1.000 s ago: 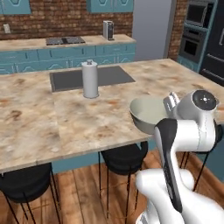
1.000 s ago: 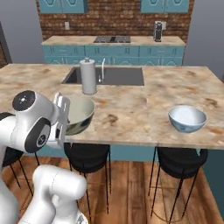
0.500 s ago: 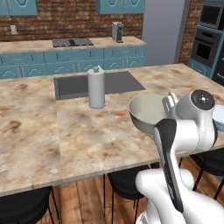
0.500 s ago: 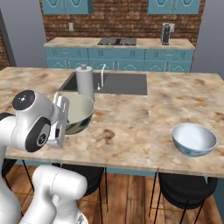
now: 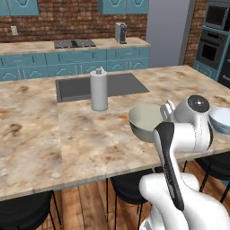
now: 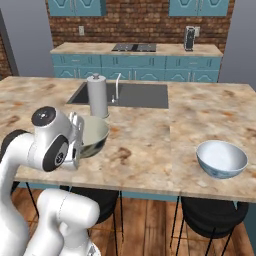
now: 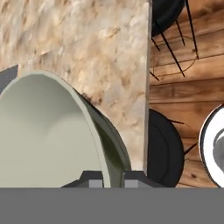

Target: Pick up the bowls from the cabinet and place each bowl in front of a stool on the dining counter.

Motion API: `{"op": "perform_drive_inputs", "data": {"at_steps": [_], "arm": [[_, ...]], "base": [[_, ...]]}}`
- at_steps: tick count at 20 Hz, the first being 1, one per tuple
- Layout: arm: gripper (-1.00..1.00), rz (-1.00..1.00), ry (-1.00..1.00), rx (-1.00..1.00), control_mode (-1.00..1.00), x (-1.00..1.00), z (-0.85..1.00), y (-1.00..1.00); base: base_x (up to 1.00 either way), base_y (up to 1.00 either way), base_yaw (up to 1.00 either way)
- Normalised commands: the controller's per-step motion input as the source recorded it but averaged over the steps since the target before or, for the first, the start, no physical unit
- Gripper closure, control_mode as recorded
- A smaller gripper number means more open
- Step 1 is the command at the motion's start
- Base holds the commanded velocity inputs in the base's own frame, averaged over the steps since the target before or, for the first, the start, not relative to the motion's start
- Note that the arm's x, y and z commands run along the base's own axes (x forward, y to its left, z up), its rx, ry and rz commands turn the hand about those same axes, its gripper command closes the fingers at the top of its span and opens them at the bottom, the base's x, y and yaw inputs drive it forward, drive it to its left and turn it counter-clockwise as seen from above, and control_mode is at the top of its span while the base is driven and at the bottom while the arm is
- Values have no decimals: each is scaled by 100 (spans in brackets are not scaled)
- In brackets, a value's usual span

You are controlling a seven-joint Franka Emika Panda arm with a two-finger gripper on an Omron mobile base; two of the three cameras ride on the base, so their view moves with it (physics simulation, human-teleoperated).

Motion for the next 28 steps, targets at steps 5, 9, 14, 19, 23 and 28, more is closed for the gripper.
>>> {"op": "perform_drive_inputs", "data": {"at_steps": [5,9,14,19,23,28], "arm": [[100,15,8,-1,-100,65,-58,-3],[100,15,0,-1,-100,65,-60,0],[100,20,-3,-1,-100,91,-71,0],[100,13,4,0,-100,65,-50,5],[100,8,7,0,-100,21,-35,2],[100,10,3,0,-100,2,-36,0]], "base": [[0,0,0],[0,0,0],[0,0,0],[0,0,0],[0,0,0],[0,0,0]]}}
